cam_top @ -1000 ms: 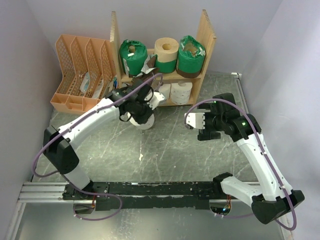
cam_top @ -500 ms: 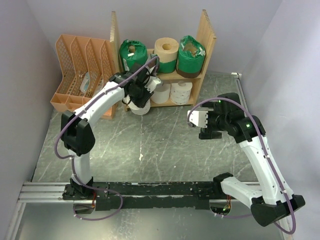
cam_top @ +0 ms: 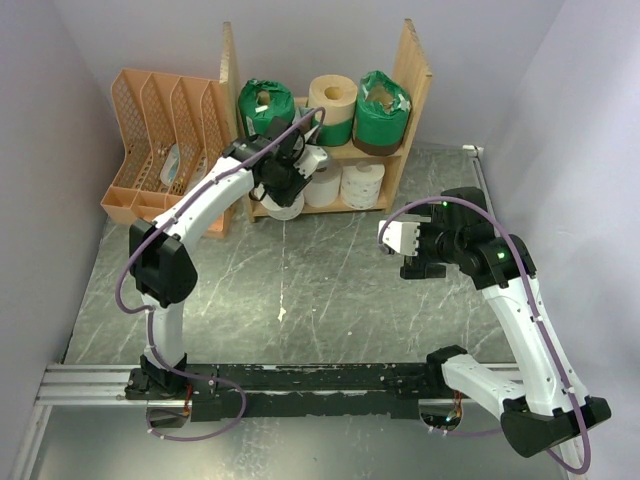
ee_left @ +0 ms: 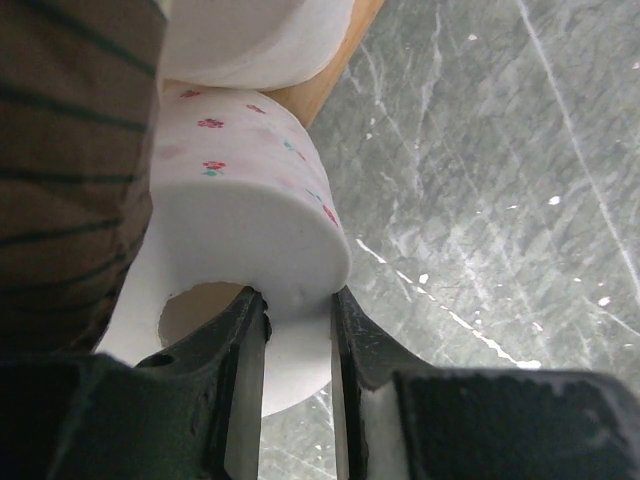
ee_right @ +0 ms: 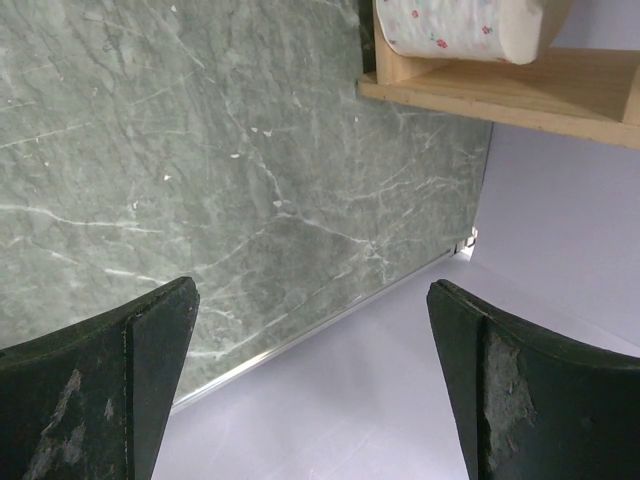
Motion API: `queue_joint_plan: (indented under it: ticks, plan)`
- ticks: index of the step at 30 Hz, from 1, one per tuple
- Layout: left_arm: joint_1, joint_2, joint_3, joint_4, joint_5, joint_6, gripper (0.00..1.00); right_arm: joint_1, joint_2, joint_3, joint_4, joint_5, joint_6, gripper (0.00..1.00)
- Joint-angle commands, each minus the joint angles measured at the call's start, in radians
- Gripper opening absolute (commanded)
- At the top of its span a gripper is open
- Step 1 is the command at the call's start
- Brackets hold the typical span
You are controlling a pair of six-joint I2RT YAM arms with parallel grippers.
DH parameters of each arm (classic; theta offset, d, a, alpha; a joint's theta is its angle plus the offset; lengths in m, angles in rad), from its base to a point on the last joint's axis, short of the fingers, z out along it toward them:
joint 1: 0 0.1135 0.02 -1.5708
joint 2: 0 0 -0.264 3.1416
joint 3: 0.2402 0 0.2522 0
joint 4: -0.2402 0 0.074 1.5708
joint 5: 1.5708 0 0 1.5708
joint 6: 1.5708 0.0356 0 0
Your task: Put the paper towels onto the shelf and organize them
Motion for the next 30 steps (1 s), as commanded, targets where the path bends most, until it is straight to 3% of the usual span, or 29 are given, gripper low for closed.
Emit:
queue_joint_plan:
  ticks: [1,4,9,13,19,30]
  plan:
    - [0.014,-0.027,0.016,0.127,-0.15,0.022,0.22,-0.011,-0.01,0.009,0.008,-0.015,0.009,1.0]
    - [0.017,-0.035,-0.007,0.152,-0.193,0.011,0.27,-0.013,-0.01,0.004,0.009,-0.019,0.009,1.0]
    - [0.017,-0.041,-0.009,0.184,-0.242,-0.01,0.55,-0.014,-0.012,-0.004,0.01,-0.027,0.005,1.0]
    - [0.017,-0.049,0.005,0.181,-0.216,-0.023,0.72,-0.016,-0.008,-0.004,0.013,-0.029,0.006,1.0]
    - [0.017,-0.07,0.009,0.195,-0.234,-0.024,0.74,-0.015,-0.009,-0.01,0.016,-0.031,0.004,1.0]
    - [0.016,-0.189,-0.117,0.279,-0.262,-0.025,0.73,-0.017,-0.005,-0.012,0.018,-0.036,0.004,1.0]
